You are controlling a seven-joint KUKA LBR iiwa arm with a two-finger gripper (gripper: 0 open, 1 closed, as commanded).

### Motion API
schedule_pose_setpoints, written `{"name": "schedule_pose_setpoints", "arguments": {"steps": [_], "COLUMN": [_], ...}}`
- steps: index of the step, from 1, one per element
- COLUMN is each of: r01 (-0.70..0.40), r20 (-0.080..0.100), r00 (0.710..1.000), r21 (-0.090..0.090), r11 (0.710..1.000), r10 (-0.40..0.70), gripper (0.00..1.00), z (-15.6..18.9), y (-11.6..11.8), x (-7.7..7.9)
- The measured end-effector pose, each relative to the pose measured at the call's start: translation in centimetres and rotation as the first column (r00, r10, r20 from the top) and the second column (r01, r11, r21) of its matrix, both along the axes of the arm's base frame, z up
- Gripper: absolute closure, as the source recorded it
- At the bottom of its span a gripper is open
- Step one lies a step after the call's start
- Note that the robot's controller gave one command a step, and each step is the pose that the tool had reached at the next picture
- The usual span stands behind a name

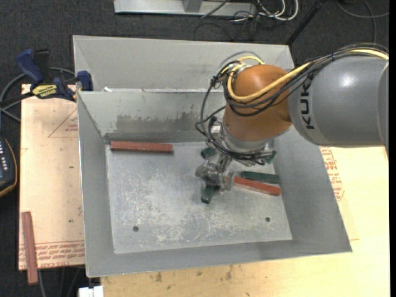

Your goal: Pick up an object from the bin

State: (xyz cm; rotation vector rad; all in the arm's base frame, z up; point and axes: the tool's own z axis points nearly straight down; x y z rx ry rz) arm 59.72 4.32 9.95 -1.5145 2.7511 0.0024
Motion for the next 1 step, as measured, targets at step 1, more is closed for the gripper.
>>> {"name": "schedule_pose_setpoints", "arguments": {"steps": [1], "r01": [-0.023], "r20": [0.012], "r00": [1.0], "r21": [0.0], "r11": [1.0], "r10": [0.023], "gripper": [1.0], "z": [14.62], "y": [0.06], "x": [-0.59]}}
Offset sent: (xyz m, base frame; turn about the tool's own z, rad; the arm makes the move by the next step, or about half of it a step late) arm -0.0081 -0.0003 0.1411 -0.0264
